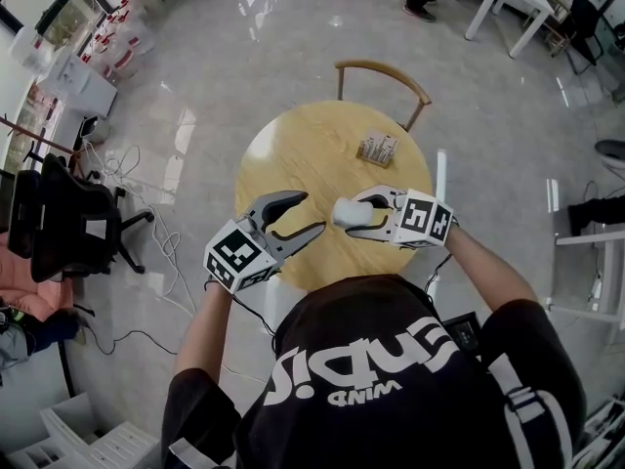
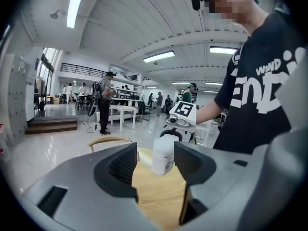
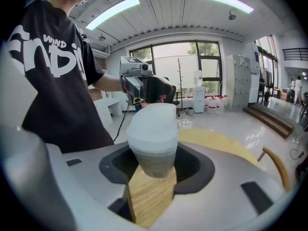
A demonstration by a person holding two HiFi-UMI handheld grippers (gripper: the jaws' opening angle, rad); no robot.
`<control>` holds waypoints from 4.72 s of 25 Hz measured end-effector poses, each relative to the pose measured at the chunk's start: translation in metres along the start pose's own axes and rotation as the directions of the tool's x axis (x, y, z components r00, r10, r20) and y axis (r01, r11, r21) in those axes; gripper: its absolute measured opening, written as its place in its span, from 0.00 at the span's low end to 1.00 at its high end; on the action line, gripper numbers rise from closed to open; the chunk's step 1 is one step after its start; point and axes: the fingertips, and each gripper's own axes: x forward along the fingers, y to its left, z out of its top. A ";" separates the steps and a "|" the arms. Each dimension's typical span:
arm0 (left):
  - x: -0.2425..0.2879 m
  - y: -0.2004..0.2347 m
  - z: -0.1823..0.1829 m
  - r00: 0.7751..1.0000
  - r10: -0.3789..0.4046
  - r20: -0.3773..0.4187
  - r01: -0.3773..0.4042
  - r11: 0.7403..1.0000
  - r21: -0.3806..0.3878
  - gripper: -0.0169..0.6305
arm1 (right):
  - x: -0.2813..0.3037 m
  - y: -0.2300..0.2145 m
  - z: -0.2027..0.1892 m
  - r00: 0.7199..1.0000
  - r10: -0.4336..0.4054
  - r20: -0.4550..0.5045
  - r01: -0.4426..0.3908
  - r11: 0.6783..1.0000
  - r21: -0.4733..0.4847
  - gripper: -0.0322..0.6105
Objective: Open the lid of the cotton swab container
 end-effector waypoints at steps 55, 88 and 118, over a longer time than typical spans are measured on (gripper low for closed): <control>0.053 -0.036 -0.020 0.957 -0.274 -0.098 0.263 0.958 -0.110 0.40 | 0.014 0.027 -0.002 0.998 0.057 0.007 -0.058 0.998 0.024 0.35; 0.058 -0.017 -0.027 0.962 -0.251 -0.108 0.243 0.966 -0.087 0.41 | 0.024 0.011 -0.002 0.997 0.076 0.031 -0.079 0.993 0.085 0.35; 0.061 -0.024 -0.027 0.945 -0.316 -0.079 0.254 0.867 -0.430 0.41 | 0.023 0.025 -0.016 0.998 0.035 -0.042 -0.036 0.999 -0.010 0.35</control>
